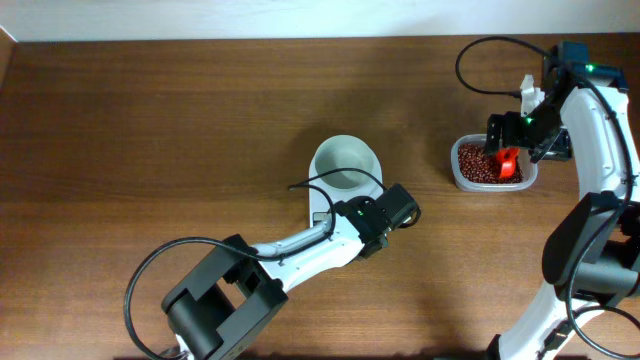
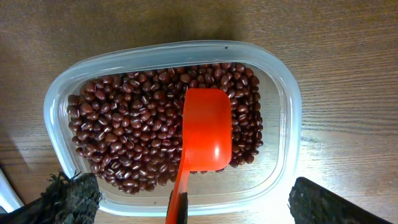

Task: Scoop item into bowl and weigh 50g on scale

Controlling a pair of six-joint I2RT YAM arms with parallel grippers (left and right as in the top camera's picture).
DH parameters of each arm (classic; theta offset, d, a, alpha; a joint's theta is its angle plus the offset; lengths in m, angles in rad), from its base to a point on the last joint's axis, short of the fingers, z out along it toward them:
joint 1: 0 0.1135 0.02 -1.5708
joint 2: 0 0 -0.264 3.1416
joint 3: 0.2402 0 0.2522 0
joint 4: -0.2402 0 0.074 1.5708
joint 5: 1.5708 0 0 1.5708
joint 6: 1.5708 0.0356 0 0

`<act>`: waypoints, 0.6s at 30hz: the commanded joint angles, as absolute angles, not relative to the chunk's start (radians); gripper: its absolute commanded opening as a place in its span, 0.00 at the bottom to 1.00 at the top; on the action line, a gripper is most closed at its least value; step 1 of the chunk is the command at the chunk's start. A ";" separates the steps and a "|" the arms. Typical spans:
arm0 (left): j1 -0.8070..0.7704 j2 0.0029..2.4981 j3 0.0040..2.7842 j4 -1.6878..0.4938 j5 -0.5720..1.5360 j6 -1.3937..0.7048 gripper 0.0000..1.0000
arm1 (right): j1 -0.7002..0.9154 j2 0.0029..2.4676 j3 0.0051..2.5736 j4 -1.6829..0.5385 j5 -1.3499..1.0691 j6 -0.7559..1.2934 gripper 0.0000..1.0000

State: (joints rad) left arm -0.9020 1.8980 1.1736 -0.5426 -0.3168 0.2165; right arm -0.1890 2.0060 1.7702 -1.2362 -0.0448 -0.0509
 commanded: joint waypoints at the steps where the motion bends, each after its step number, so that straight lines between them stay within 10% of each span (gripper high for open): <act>1: -0.894 1.900 1.172 -0.558 -0.310 0.199 0.00 | -0.190 2.018 1.770 -1.237 -0.040 -0.045 0.99; 18: -0.891 1.919 1.172 -0.562 -0.313 0.199 0.00 | -0.190 2.018 1.770 -1.237 -0.040 -0.045 0.98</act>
